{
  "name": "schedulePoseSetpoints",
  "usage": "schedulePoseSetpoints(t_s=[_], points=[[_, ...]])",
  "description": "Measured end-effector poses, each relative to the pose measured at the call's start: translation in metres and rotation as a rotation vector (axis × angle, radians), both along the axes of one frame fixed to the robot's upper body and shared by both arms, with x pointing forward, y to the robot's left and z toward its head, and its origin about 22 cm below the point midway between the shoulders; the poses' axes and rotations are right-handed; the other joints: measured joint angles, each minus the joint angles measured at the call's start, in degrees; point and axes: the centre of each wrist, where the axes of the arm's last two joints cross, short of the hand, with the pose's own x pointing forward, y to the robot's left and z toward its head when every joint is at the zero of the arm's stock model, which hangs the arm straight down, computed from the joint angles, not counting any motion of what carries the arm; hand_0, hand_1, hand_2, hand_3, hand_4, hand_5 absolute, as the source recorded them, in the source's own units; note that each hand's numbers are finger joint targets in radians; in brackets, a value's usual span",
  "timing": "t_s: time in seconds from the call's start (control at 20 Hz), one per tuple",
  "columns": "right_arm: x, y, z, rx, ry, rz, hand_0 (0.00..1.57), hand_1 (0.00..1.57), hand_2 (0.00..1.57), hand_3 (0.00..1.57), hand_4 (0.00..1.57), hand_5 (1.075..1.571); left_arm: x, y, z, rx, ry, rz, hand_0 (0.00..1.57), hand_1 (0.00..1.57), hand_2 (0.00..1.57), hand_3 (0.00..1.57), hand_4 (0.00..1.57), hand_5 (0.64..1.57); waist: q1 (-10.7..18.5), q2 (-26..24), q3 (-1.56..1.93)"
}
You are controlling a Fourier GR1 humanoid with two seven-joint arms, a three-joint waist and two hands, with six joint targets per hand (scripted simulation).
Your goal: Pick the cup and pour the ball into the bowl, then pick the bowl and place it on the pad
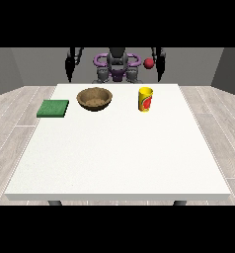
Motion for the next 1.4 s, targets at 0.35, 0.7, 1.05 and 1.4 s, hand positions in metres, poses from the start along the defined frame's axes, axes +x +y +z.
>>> schedulePoseSetpoints(t_s=[0.35, 0.7, 1.05, 1.4], points=[[0.0, -0.005, 0.023, 0.02, 0.005, -0.009, 0.0, 0.0, 0.0, 0.0, 0.87, 1.539, -0.001, 0.004, 0.021, -0.023, 0.005, 0.021, 0.0, 0.0, 0.0, 0.0, 0.64, 1.565, -0.1, -13.4, -0.13], [-0.021, 0.003, 0.048, 0.163, 0.144, -0.056, 0.0, 0.0, 0.0, 0.0, 0.82, 1.54, -0.013, -0.009, 0.048, -0.17, 0.131, 0.078, 0.0, 0.0, 0.0, 0.0, 0.6, 1.563, -1.6, -22.3, -0.14], [-0.02, 0.01, 0.093, 0.176, -0.004, -0.054, 0.0, 0.0, 0.0, 0.0, 0.72, 1.54, 0.002, -0.021, 0.089, -0.166, -0.025, 0.068, 0.0, 0.0, 0.0, 0.0, 0.61, 1.555, -2.1, -12.7, -0.16], [0.002, 0.022, 0.103, 0.191, -0.212, -0.012, 0.0, 0.0, 0.0, 0.0, 0.68, 1.539, 0.026, -0.028, 0.08, -0.112, -0.25, 0.062, 0.0, 0.0, 0.0, 0.0, 0.57, 1.507, -2.5, 2.4, -0.17]])
